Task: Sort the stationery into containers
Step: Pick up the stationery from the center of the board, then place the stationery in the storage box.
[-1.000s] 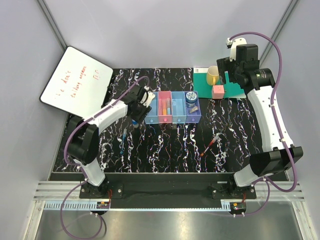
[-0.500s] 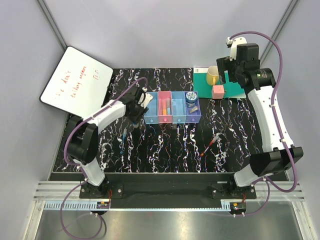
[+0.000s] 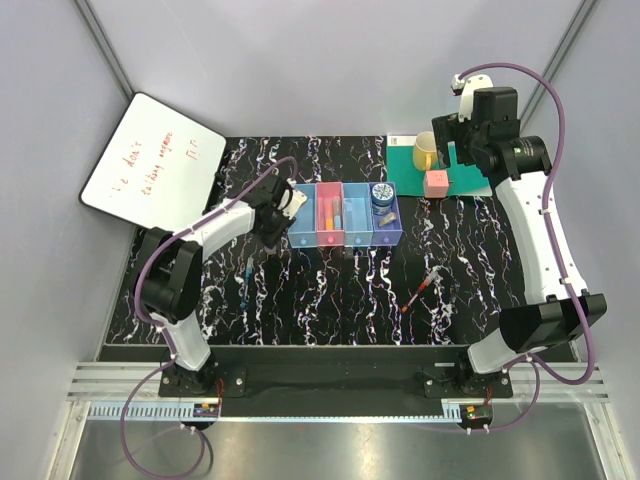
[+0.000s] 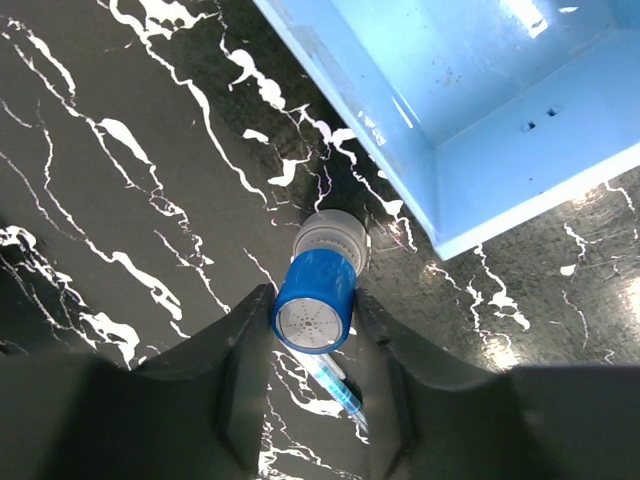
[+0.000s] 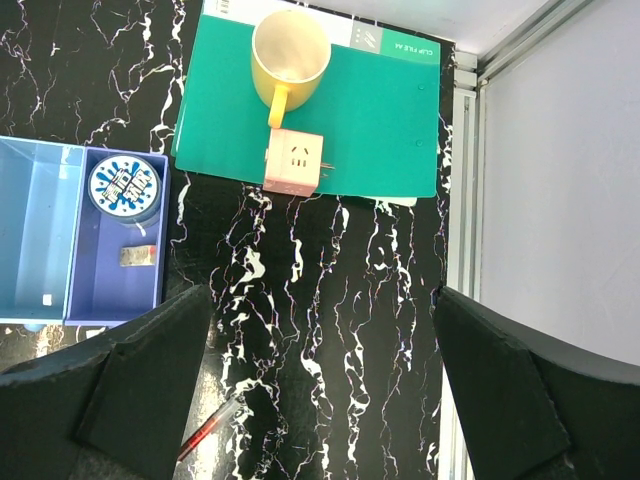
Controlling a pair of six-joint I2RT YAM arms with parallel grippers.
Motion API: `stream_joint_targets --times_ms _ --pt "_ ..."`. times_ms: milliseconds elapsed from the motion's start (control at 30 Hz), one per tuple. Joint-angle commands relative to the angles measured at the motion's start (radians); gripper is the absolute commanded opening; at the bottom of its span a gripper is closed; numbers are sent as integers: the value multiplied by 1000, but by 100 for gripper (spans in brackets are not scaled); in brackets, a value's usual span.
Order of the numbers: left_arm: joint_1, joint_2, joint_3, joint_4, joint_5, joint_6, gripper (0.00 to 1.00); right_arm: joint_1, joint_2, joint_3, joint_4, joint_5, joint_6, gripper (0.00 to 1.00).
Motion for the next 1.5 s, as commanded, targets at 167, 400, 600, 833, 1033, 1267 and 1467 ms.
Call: stream_joint_targets --times_ms 167,400,600,833,1033,1267,1467 --pt "5 7 35 31 34 -15 9 -5 -92 -143 -36 -50 19 99" --pt "5 -70 141 -12 44 -36 6 -6 -189 -461 -80 -110 26 98" --pt "5 -93 312 -76 80 -58 6 -5 -223 -590 -125 -199 61 97" --pt "-6 -21 498 -76 131 -90 6 -15 -223 -705 -108 -300 142 93" --pt "-35 147 629 -78 106 -113 6 -26 -152 -699 -82 -322 182 92" --pt "-63 290 722 -83 90 -98 6 -35 -91 -727 -48 -397 265 90" --pt "-73 336 750 -95 74 -61 6 -37 -51 -736 -19 -409 303 88"
